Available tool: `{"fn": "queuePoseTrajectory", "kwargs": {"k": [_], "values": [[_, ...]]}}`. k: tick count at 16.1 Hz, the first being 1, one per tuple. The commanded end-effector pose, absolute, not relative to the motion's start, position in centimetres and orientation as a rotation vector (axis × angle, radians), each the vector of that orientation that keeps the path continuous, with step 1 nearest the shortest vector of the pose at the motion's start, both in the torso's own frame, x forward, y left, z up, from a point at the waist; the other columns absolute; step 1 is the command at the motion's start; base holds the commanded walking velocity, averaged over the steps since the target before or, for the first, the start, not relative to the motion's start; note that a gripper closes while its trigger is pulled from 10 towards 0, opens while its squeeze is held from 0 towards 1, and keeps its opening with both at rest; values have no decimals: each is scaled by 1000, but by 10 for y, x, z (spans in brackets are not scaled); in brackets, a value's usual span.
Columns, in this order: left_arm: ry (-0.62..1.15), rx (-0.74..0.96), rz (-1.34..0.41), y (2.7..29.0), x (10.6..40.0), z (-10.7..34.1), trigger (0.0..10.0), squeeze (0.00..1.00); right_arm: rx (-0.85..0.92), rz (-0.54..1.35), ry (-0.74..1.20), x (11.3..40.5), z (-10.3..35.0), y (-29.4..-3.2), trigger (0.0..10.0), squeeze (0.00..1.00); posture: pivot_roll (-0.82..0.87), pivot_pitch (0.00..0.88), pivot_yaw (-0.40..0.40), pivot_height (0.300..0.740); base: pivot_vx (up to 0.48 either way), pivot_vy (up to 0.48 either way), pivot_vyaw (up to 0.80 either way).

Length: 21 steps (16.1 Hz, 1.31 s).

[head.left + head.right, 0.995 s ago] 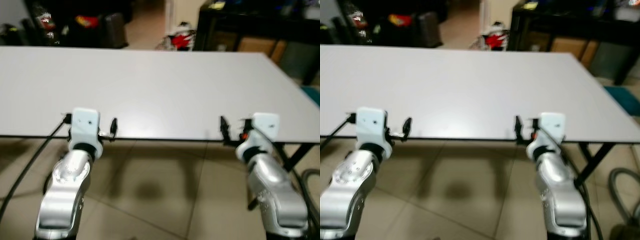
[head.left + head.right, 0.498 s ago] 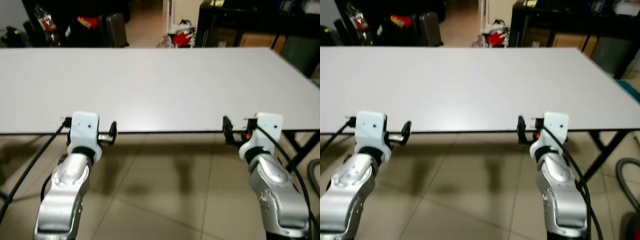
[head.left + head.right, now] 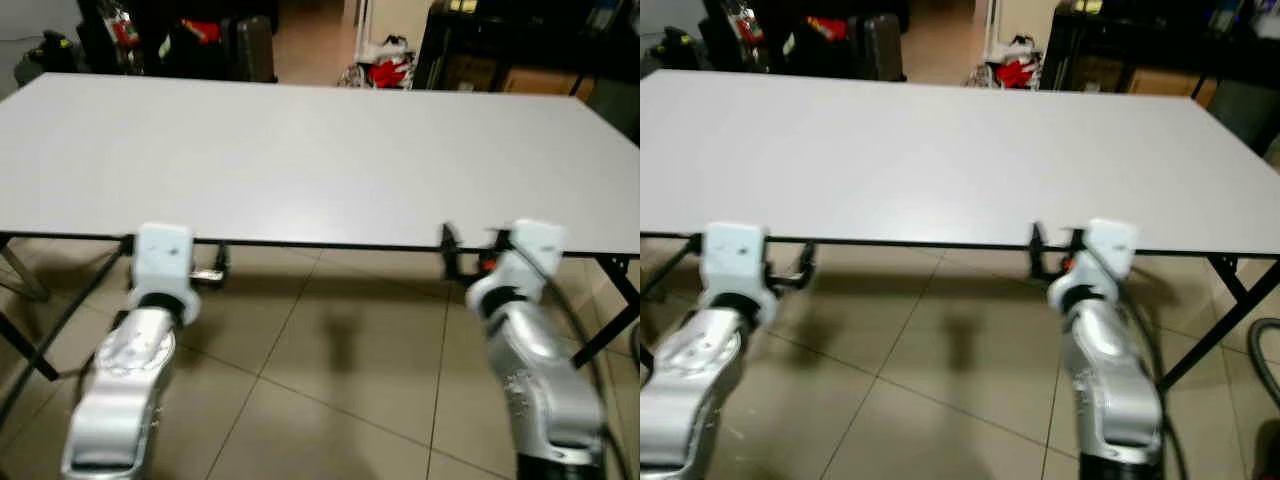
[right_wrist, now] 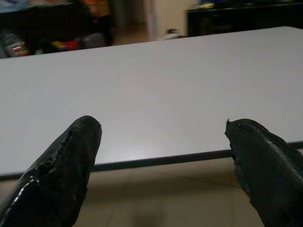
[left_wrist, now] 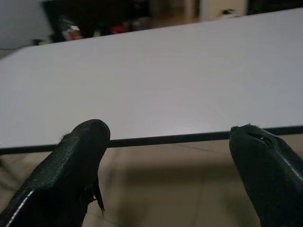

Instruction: Setting the table

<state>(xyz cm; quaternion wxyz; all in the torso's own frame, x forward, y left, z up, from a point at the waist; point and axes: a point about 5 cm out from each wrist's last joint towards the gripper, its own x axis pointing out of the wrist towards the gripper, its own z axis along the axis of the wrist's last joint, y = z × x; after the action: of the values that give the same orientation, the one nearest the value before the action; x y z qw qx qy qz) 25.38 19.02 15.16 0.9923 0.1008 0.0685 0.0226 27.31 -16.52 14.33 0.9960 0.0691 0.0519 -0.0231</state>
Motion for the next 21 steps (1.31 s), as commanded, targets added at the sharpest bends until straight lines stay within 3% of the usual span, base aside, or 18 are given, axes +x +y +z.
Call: {"fn": "queuePoseTrajectory", "kwargs": {"k": [1, 7, 17, 21], "values": [[128, 202, 48, 188, 253, 155, 10000, 0, 100, -33, 67, 275, 149, -168, 10000, 0, -68, 13, -7, 740, 0, 337, 0], [120, 208, 50, 185, 256, 158, 10000, 0, 77, 93, 74, 272, 146, -154, 10000, 0, -61, 20, 2, 740, 0, 331, 0], [93, 219, 77, 187, 257, 166, 10000, 0, 62, 247, 80, 283, 145, -139, 10000, 0, -36, 14, -16, 740, 0, 318, 800], [70, 215, 96, 189, 259, 171, 10000, 0, 40, 279, 70, 285, 146, -135, 10000, 0, -34, 8, -18, 740, 0, 0, 800]]}}
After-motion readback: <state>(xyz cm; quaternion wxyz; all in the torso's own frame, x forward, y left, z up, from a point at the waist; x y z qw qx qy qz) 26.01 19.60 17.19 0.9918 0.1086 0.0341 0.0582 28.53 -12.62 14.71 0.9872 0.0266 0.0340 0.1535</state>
